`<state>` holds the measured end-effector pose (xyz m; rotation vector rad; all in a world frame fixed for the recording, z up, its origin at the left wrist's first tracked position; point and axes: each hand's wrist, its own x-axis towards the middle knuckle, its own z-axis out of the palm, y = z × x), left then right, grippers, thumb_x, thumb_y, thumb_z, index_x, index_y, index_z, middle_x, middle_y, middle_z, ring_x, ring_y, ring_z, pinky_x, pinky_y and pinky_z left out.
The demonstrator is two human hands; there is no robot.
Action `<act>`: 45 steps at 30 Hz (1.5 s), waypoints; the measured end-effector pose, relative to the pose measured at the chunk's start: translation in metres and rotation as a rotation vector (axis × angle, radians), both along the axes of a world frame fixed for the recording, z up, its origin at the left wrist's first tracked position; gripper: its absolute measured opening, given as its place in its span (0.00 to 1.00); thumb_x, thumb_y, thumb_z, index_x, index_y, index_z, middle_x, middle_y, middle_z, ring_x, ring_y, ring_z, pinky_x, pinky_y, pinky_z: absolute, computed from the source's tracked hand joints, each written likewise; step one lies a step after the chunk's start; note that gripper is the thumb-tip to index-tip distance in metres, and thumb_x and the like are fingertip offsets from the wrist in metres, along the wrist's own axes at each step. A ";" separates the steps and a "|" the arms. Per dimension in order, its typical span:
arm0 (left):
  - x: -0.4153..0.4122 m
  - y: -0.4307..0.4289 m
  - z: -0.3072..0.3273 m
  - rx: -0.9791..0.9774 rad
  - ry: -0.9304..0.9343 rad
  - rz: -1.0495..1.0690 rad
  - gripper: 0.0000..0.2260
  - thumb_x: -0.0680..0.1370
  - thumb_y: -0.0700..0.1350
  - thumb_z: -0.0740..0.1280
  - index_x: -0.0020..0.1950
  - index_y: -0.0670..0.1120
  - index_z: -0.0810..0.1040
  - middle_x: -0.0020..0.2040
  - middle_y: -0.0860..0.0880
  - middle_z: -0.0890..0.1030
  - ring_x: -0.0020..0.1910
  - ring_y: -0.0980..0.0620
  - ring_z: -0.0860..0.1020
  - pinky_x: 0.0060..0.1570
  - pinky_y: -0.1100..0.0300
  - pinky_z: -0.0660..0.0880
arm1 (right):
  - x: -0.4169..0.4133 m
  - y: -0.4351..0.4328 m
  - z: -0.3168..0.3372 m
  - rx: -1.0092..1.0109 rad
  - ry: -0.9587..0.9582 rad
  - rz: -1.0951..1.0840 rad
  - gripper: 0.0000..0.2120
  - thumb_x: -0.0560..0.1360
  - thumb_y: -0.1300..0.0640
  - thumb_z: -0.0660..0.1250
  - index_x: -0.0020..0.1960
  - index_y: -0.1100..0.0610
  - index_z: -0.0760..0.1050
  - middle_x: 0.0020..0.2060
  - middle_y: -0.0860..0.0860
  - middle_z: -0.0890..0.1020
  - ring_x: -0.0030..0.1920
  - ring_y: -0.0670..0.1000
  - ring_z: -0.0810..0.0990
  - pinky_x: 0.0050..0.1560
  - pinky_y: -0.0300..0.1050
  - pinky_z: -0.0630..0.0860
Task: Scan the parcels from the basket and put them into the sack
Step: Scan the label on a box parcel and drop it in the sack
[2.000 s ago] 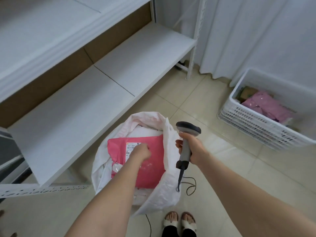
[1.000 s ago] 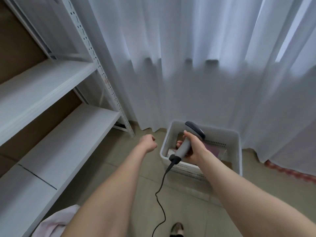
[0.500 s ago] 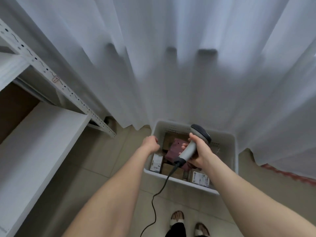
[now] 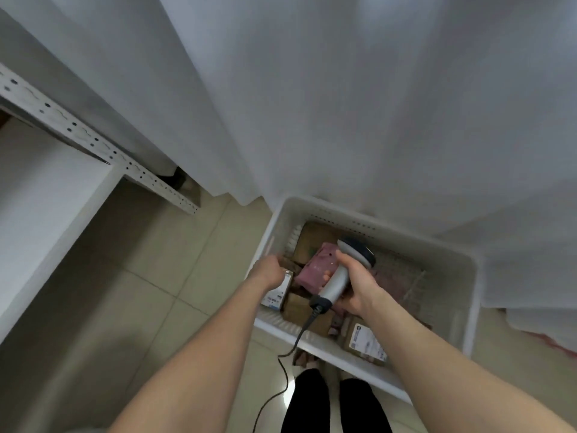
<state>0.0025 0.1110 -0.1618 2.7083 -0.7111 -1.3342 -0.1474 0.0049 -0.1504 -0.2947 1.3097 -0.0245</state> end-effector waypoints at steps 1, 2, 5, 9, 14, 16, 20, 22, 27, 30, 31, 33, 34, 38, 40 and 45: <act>0.005 0.000 -0.022 0.013 0.007 0.006 0.18 0.80 0.40 0.60 0.69 0.42 0.70 0.67 0.41 0.73 0.64 0.43 0.73 0.59 0.56 0.71 | 0.010 0.000 -0.018 0.005 0.006 0.012 0.14 0.74 0.52 0.73 0.52 0.60 0.75 0.35 0.55 0.78 0.35 0.54 0.78 0.37 0.50 0.80; 0.010 0.001 -0.045 0.021 0.018 0.022 0.19 0.80 0.40 0.60 0.71 0.42 0.68 0.67 0.41 0.73 0.64 0.43 0.73 0.59 0.56 0.71 | 0.021 0.001 -0.037 0.011 0.012 0.023 0.13 0.74 0.53 0.72 0.50 0.60 0.75 0.33 0.55 0.78 0.33 0.53 0.78 0.35 0.49 0.80; 0.024 0.005 -0.119 0.021 0.048 0.079 0.22 0.80 0.39 0.59 0.74 0.43 0.63 0.69 0.40 0.71 0.65 0.42 0.72 0.59 0.56 0.71 | 0.049 0.009 -0.107 0.009 0.051 0.105 0.11 0.75 0.53 0.72 0.42 0.60 0.76 0.26 0.53 0.79 0.31 0.53 0.78 0.42 0.52 0.80; 0.032 0.021 -0.210 0.056 0.091 0.186 0.25 0.79 0.40 0.60 0.76 0.42 0.57 0.70 0.38 0.67 0.65 0.40 0.71 0.57 0.55 0.71 | 0.071 0.027 -0.201 0.026 0.075 0.240 0.09 0.75 0.54 0.70 0.44 0.61 0.77 0.33 0.55 0.80 0.32 0.52 0.78 0.45 0.51 0.79; 0.045 0.029 -0.294 -0.003 0.091 0.265 0.23 0.77 0.37 0.61 0.72 0.40 0.62 0.68 0.37 0.68 0.66 0.39 0.69 0.60 0.52 0.70 | 0.101 0.046 -0.288 0.065 0.066 0.351 0.16 0.72 0.52 0.71 0.55 0.62 0.77 0.44 0.58 0.81 0.45 0.57 0.81 0.52 0.53 0.80; 0.046 0.025 -0.317 -0.029 0.096 0.279 0.23 0.77 0.37 0.61 0.71 0.39 0.62 0.68 0.37 0.68 0.66 0.39 0.68 0.62 0.51 0.69 | 0.113 0.050 -0.312 0.027 0.078 0.396 0.21 0.73 0.51 0.70 0.61 0.63 0.76 0.51 0.59 0.80 0.49 0.57 0.79 0.50 0.51 0.79; 0.034 0.020 -0.346 0.009 0.077 0.311 0.27 0.76 0.46 0.63 0.72 0.42 0.57 0.69 0.37 0.60 0.68 0.37 0.61 0.65 0.46 0.63 | 0.118 0.048 -0.350 -0.019 0.005 0.358 0.21 0.77 0.53 0.67 0.66 0.65 0.74 0.52 0.59 0.80 0.53 0.58 0.79 0.60 0.56 0.76; 0.031 0.023 -0.349 0.059 0.044 0.281 0.29 0.77 0.47 0.62 0.74 0.41 0.56 0.70 0.38 0.58 0.69 0.35 0.58 0.67 0.46 0.61 | 0.111 0.048 -0.356 -0.016 0.001 0.346 0.22 0.77 0.54 0.66 0.67 0.65 0.72 0.55 0.60 0.80 0.56 0.59 0.79 0.65 0.58 0.73; 0.029 0.022 -0.326 -0.026 0.077 0.554 0.28 0.75 0.59 0.64 0.70 0.45 0.68 0.68 0.39 0.65 0.67 0.39 0.65 0.67 0.47 0.65 | 0.092 0.043 -0.333 0.015 0.017 0.225 0.20 0.80 0.53 0.62 0.66 0.63 0.74 0.64 0.59 0.77 0.61 0.56 0.77 0.70 0.57 0.68; 0.024 0.011 -0.289 -0.183 0.310 0.957 0.24 0.75 0.59 0.66 0.64 0.43 0.75 0.62 0.44 0.76 0.60 0.43 0.76 0.60 0.50 0.74 | 0.090 0.045 -0.301 -0.012 0.003 0.155 0.19 0.81 0.53 0.60 0.67 0.63 0.73 0.60 0.55 0.80 0.59 0.54 0.78 0.69 0.52 0.68; 0.019 0.006 -0.276 -0.210 0.400 1.020 0.20 0.76 0.57 0.66 0.60 0.44 0.78 0.57 0.45 0.80 0.57 0.44 0.78 0.56 0.51 0.76 | 0.092 0.047 -0.289 -0.011 -0.006 0.173 0.20 0.81 0.53 0.61 0.68 0.63 0.72 0.60 0.57 0.80 0.60 0.55 0.78 0.69 0.53 0.69; 0.011 -0.006 -0.248 -0.190 0.471 1.030 0.13 0.79 0.53 0.62 0.54 0.45 0.78 0.51 0.44 0.82 0.52 0.45 0.80 0.53 0.51 0.78 | 0.096 0.053 -0.261 -0.043 0.031 0.265 0.21 0.77 0.52 0.67 0.64 0.64 0.75 0.57 0.61 0.81 0.55 0.58 0.80 0.64 0.59 0.74; 0.009 -0.009 -0.238 -0.181 0.471 1.040 0.10 0.80 0.49 0.60 0.50 0.45 0.76 0.48 0.44 0.81 0.48 0.45 0.80 0.51 0.52 0.78 | 0.097 0.054 -0.251 -0.081 0.067 0.296 0.20 0.76 0.53 0.69 0.62 0.65 0.76 0.53 0.61 0.82 0.50 0.58 0.81 0.59 0.58 0.77; 0.020 -0.006 -0.211 -0.232 0.398 0.981 0.06 0.78 0.36 0.61 0.48 0.43 0.77 0.34 0.49 0.79 0.32 0.54 0.77 0.28 0.64 0.73 | 0.080 0.033 -0.232 -0.155 0.239 0.353 0.10 0.74 0.58 0.69 0.50 0.64 0.78 0.41 0.54 0.81 0.37 0.51 0.79 0.33 0.42 0.74; 0.032 0.007 -0.221 -0.156 0.262 0.752 0.13 0.75 0.35 0.65 0.60 0.41 0.74 0.50 0.43 0.81 0.48 0.46 0.80 0.41 0.58 0.77 | 0.067 0.020 -0.240 -0.145 0.255 0.344 0.10 0.74 0.59 0.68 0.50 0.66 0.76 0.39 0.56 0.78 0.38 0.53 0.78 0.40 0.47 0.77; 0.025 0.033 -0.276 0.078 0.153 0.148 0.47 0.69 0.42 0.76 0.78 0.45 0.49 0.73 0.39 0.60 0.69 0.39 0.67 0.64 0.49 0.70 | 0.055 0.019 -0.286 -0.093 0.261 0.444 0.12 0.76 0.55 0.68 0.49 0.64 0.73 0.39 0.57 0.76 0.43 0.57 0.77 0.58 0.56 0.77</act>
